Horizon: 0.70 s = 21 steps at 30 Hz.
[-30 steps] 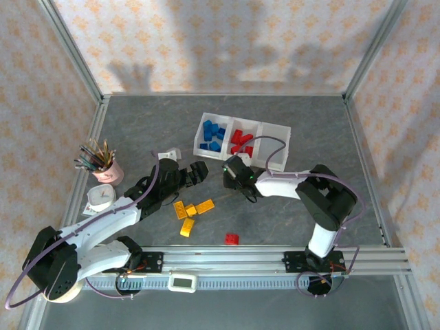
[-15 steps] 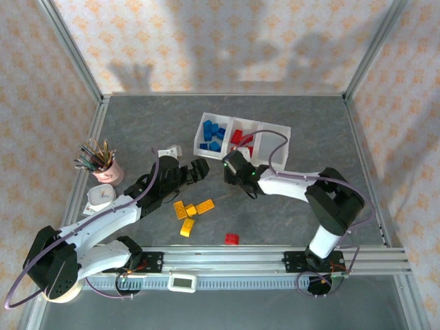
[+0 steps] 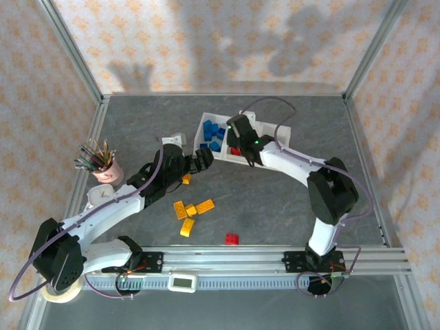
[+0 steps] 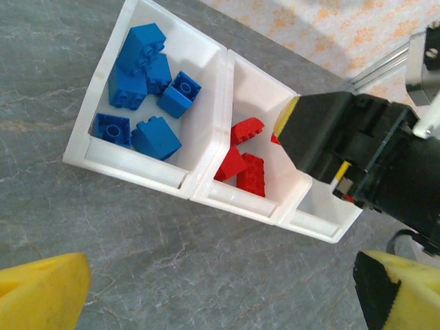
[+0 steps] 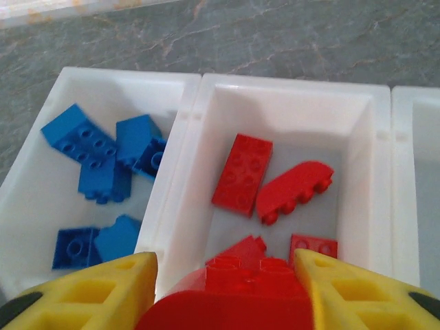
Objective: Sort the legos into containers by color
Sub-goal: Place the lego in the container.
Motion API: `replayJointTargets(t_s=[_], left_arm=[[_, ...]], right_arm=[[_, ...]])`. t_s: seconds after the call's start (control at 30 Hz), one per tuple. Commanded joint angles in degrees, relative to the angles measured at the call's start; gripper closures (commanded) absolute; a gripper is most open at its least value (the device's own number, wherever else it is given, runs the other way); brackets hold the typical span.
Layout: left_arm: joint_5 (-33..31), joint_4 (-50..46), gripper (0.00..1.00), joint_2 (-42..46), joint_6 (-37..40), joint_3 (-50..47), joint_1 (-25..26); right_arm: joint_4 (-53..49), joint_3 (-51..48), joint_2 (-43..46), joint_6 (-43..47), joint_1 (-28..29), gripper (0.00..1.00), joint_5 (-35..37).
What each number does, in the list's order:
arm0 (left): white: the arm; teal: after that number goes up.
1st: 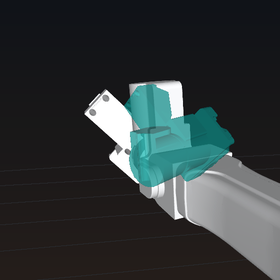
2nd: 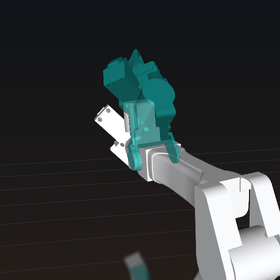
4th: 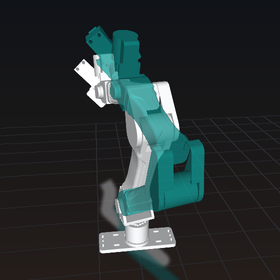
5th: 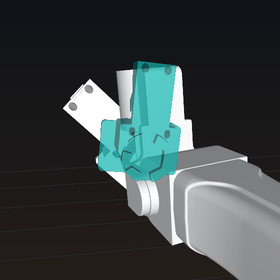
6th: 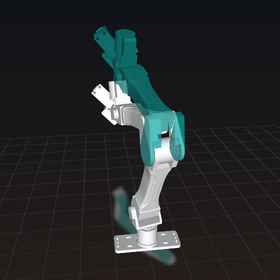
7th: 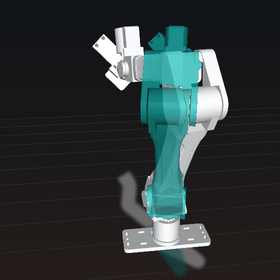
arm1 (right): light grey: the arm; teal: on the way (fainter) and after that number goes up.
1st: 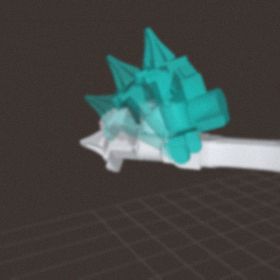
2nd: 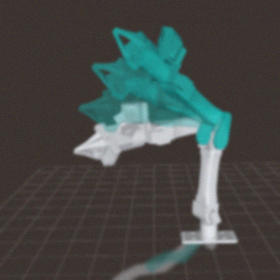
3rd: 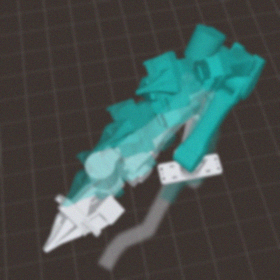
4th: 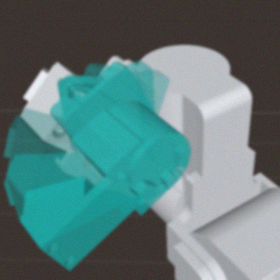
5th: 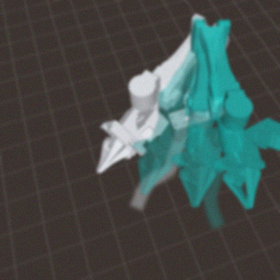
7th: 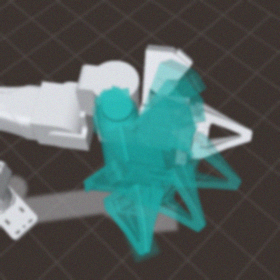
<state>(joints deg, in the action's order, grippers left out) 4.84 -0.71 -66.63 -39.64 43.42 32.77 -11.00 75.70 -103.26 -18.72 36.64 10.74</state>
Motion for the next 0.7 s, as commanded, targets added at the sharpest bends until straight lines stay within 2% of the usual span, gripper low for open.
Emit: replayJointTargets(t_s=[0.0, 0.17, 0.3, 0.5, 0.67], left_arm=[[-1.3, -1.0, 0.01, -1.1, 1.7, 2.4, -0.9], [-0.8, 0.1, 0.01, -1.6, 1.4, 2.5, -1.2], [-0.5, 0.3, 0.01, -2.2, 1.4, 2.6, -1.5], [0.5, 0.3, 0.01, -2.3, 1.1, 3.1, -1.6], [1.4, -0.4, 0.01, -0.8, 0.7, 2.3, -1.6]], right_arm=[[-2.0, 3.9, -4.3, 2.5, -1.5, 0.49, 2.9], [-2.3, 8.0, -9.0, 3.1, -3.0, 0.47, 3.5], [-3.2, 10.3, -10.0, 3.6, -3.1, 0.33, 3.4], [-3.4, 8.4, -5.5, 4.1, -3.0, 0.29, -0.2], [-4.1, 2.1, 1.6, 5.5, -1.6, 0.28, -3.3]])
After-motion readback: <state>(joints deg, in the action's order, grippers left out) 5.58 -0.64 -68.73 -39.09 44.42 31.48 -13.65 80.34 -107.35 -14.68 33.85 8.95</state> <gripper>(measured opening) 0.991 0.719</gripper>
